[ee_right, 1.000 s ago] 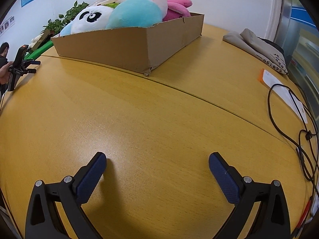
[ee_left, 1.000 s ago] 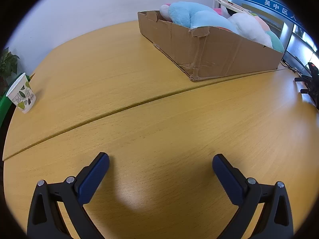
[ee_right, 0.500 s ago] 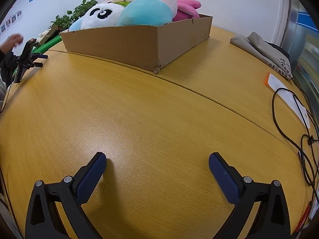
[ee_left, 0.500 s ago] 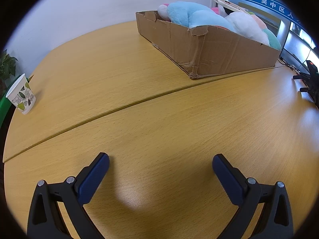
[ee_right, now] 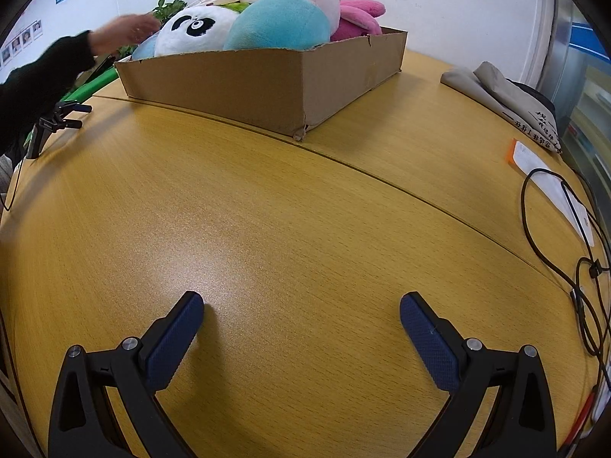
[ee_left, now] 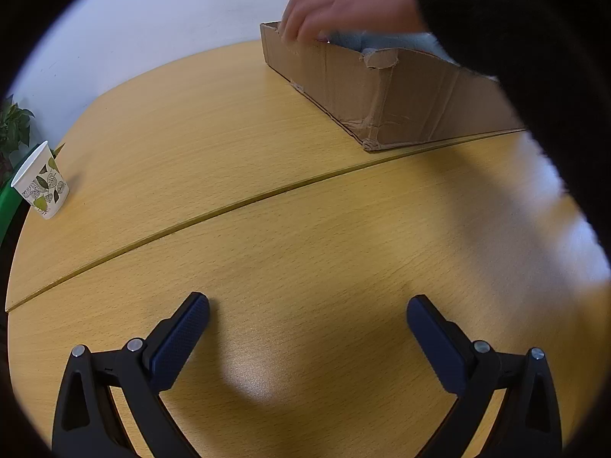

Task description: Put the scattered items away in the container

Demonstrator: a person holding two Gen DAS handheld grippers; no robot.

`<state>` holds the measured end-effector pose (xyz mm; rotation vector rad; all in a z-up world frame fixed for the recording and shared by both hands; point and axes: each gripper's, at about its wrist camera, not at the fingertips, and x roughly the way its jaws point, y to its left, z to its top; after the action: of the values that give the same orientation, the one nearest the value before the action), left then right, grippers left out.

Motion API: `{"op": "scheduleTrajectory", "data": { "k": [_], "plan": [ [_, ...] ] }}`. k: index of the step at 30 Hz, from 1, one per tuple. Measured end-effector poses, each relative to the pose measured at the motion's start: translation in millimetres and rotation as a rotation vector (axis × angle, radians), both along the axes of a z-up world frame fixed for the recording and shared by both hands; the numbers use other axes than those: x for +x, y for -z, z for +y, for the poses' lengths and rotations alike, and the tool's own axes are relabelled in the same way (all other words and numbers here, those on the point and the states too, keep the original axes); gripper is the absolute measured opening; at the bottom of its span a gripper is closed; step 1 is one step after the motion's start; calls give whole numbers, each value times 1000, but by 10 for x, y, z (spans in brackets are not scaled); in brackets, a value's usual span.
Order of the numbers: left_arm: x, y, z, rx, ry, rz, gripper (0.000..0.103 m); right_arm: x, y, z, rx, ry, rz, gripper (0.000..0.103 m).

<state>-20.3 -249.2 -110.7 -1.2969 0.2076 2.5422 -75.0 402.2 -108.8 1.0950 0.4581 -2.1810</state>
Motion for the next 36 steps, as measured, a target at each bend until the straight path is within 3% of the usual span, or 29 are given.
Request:
{"op": "scheduleTrajectory", "data": {
  "k": [36],
  "plan": [
    [-16,26,-13,1,5,0,103,0,-1,3,0,1,0,103]
  ]
}}
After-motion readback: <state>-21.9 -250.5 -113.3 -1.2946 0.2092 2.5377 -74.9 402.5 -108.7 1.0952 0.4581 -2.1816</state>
